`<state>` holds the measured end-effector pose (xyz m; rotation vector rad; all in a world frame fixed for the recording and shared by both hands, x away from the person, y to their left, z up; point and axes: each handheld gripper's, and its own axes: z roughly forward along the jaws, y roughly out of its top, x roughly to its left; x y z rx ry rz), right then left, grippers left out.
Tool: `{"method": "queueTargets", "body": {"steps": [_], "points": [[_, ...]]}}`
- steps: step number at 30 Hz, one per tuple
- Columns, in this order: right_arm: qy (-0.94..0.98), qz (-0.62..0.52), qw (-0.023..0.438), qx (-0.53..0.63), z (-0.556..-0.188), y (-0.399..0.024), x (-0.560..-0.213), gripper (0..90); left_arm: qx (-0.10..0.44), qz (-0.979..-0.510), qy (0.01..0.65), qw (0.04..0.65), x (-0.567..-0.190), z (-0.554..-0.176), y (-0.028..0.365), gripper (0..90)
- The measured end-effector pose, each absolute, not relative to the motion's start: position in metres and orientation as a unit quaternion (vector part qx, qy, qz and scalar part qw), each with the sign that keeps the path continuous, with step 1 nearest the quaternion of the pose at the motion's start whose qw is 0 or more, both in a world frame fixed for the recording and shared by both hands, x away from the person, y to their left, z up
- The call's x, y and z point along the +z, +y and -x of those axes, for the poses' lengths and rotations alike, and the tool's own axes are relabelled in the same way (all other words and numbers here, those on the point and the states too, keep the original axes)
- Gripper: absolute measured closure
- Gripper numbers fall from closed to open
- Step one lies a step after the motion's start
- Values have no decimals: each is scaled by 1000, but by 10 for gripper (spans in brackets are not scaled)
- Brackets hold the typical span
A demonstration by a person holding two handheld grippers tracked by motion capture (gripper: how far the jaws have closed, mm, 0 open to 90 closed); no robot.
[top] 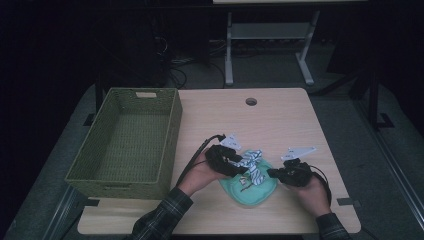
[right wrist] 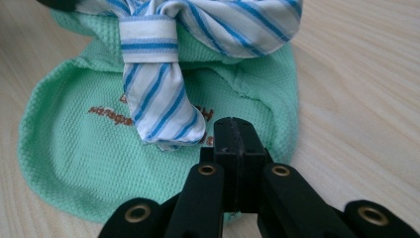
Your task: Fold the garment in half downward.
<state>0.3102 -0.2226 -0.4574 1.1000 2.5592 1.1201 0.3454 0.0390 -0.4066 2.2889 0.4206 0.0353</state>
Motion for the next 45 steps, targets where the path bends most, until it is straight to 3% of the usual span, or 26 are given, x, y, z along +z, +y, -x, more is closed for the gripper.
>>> {"method": "queueTargets", "body": {"steps": [14, 27, 34, 45], "points": [[852, -366, 63, 369, -299, -225, -459, 897, 10, -889, 203, 411, -406, -366, 28, 590], [857, -367, 61, 356, -298, -226, -465, 897, -6, -907, 207, 368, -423, -367, 21, 677], [859, -365, 61, 354, -298, -225, -466, 897, -15, -913, 197, 357, -425, -364, 18, 870], [854, -363, 62, 367, -295, -226, -459, 897, 9, -903, 196, 384, -403, -364, 31, 887]]}}
